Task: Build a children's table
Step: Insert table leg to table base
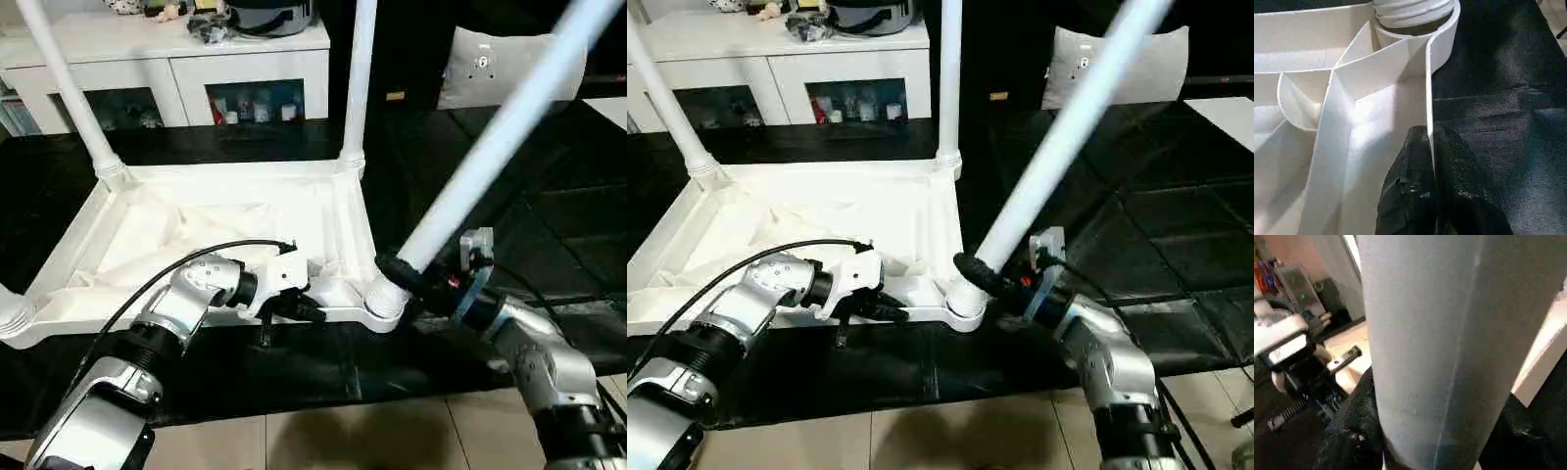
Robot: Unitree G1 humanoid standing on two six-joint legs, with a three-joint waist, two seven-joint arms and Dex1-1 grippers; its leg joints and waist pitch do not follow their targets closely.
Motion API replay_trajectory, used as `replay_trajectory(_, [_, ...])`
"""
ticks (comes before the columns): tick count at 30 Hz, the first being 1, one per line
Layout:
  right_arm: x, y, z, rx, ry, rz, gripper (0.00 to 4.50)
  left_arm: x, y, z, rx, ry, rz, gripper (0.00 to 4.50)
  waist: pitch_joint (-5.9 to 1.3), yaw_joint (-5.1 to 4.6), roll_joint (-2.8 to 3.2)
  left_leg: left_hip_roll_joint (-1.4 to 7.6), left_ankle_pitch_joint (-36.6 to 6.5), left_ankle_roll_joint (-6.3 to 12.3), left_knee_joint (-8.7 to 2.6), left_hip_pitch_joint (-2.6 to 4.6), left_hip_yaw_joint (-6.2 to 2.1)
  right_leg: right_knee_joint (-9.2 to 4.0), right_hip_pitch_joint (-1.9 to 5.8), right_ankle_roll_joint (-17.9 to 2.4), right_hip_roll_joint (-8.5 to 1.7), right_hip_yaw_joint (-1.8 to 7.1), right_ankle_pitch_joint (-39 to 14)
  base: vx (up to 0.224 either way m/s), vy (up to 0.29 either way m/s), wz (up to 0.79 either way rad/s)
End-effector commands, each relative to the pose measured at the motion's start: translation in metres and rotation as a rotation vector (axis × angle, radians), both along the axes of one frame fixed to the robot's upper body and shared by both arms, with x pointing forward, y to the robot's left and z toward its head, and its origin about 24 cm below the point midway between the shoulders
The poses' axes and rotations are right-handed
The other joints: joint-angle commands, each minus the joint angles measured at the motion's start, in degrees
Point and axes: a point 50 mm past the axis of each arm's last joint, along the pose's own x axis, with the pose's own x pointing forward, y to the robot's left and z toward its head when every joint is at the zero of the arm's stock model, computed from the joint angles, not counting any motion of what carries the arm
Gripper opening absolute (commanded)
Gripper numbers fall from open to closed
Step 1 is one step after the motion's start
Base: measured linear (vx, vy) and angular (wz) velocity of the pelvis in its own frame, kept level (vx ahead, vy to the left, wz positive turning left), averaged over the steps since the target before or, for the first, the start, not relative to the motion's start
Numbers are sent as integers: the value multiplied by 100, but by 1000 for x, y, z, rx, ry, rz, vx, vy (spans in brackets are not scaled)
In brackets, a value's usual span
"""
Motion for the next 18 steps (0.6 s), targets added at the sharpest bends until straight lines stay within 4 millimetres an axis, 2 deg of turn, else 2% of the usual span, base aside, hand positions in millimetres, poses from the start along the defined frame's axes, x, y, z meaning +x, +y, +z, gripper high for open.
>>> replay_trajectory(1, [-7,-10,-24,-204,83,-14,188,1,2,2,9,-10,-3,0,-307,-24,4,143,-1700,363,-430,-16,-39,-490,331,-549,-256,220,-2905,0,0,0])
replay_trajectory(3, [-7,-10,-25,-288,65,19,188,1,3,2,16,-11,-2,0,-269,-59,-5,126,-1966,344,-424,23,-40,-557,304,-416,-243,182,-3289,0,0,0])
replay_trajectory(6, [-7,-9,-28,-347,58,59,188,2,4,1,21,-12,-2,0,-270,-98,-10,119,-2131,339,-410,60,-61,-615,292,-303,-253,144,-3521,0,0,0])
replay_trajectory(7, [-7,-9,-28,-347,58,59,188,2,4,1,21,-12,-2,0,-274,-101,9,135,-2153,341,-421,65,-73,-607,297,-323,-261,142,-3463,0,0,0])
replay_trajectory(8, [-7,-8,-29,-376,56,82,188,2,4,1,24,-13,-2,0,-267,-134,-6,154,-2215,355,-445,49,-87,-609,308,-348,-249,140,-3351,0,0,0])
replay_trajectory(10, [-7,-7,-34,-426,66,122,188,2,5,1,35,-15,-8,0,-263,-199,8,158,-2363,340,-456,41,-110,-597,324,-374,-257,133,-3318,0,0,0])
replay_trajectory(13, [-6,-6,-40,-454,82,142,188,2,6,1,41,-14,-14,0,-244,-280,4,143,-2588,309,-451,45,-129,-619,310,-326,-274,114,-3537,0,0,0])
replay_trajectory(15, [-3,-1,-48,-487,104,171,188,4,7,4,52,-18,-23,0,-225,-368,14,117,-2817,265,-412,88,-142,-691,267,-218,-272,43,-3863,0,0,0])
replay_trajectory(16, [-1,2,-53,-496,115,178,188,5,7,5,56,-21,-26,0,-224,-398,12,114,-2872,250,-410,87,-151,-706,272,-181,-267,18,-3916,0,0,0])
replay_trajectory(17, [2,4,-57,-502,127,183,188,7,8,6,62,-25,-30,0,-192,-445,58,127,-3112,219,-407,136,-175,-772,262,-106,-255,-64,-4031,0,0,0])
replay_trajectory(18, [3,6,-59,-502,137,186,188,8,8,7,67,-28,-33,0,-164,-536,90,158,-3425,167,-423,179,-216,-811,287,-38,-256,-180,-4029,0,0,0])
